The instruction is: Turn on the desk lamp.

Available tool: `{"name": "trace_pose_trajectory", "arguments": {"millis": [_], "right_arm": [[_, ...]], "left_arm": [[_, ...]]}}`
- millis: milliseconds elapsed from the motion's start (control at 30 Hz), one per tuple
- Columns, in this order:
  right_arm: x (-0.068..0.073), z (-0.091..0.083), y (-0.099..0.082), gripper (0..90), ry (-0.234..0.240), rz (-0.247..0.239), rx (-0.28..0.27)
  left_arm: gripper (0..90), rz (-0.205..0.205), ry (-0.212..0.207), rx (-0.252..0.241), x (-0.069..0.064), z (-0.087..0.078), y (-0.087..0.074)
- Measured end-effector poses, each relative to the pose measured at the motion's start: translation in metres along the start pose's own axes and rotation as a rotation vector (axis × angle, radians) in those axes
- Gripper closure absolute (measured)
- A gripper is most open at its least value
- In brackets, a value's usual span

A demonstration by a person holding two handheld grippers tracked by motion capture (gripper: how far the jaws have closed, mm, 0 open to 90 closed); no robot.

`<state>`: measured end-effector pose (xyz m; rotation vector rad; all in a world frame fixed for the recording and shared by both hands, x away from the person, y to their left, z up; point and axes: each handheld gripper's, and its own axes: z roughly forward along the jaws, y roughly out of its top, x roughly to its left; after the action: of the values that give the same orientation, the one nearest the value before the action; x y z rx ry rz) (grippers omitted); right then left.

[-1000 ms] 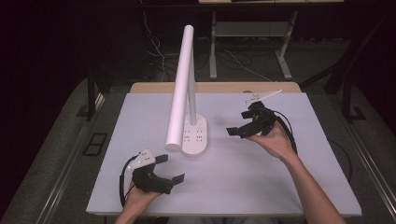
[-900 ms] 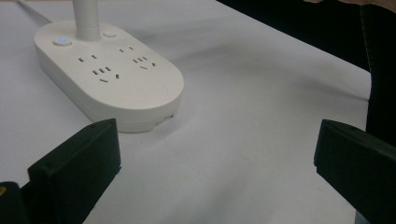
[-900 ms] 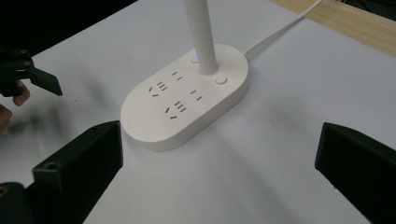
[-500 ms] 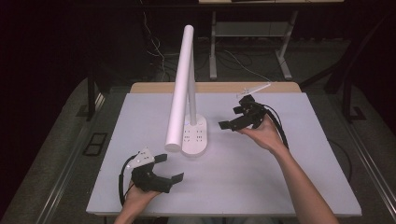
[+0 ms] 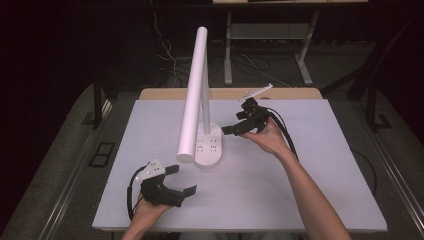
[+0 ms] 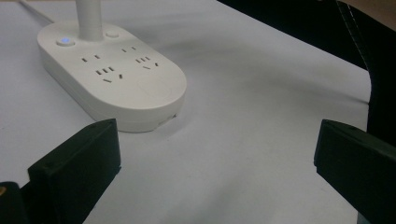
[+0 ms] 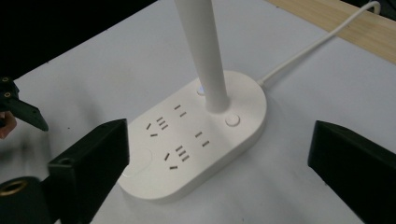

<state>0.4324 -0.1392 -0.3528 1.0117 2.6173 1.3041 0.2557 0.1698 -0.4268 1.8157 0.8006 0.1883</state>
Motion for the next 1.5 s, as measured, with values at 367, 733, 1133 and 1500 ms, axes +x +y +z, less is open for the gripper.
{"name": "trace_pose_trajectory", "arguments": {"millis": [367, 733, 1133, 1500], "right_arm": [[-0.015, 0.026, 0.002, 25.6, -0.021, 0.05, -0.004], [-0.03, 0.04, -0.003, 44.1, -0.022, 0.081, -0.026], [-0.036, 0.062, -0.009, 69.0, 0.002, 0.123, -0.046], [-0.042, 0.076, -0.014, 89.1, 0.018, 0.158, -0.037]], "left_arm": [[0.0, 0.008, 0.0, -0.003, 0.0, 0.0, 0.0], [0.0, -0.001, 0.009, -0.012, 0.001, -0.002, 0.0], [0.0, 0.001, 0.01, -0.012, 0.001, -0.002, 0.001], [0.0, 0.004, 0.008, -0.009, 0.002, -0.002, 0.0]]}}
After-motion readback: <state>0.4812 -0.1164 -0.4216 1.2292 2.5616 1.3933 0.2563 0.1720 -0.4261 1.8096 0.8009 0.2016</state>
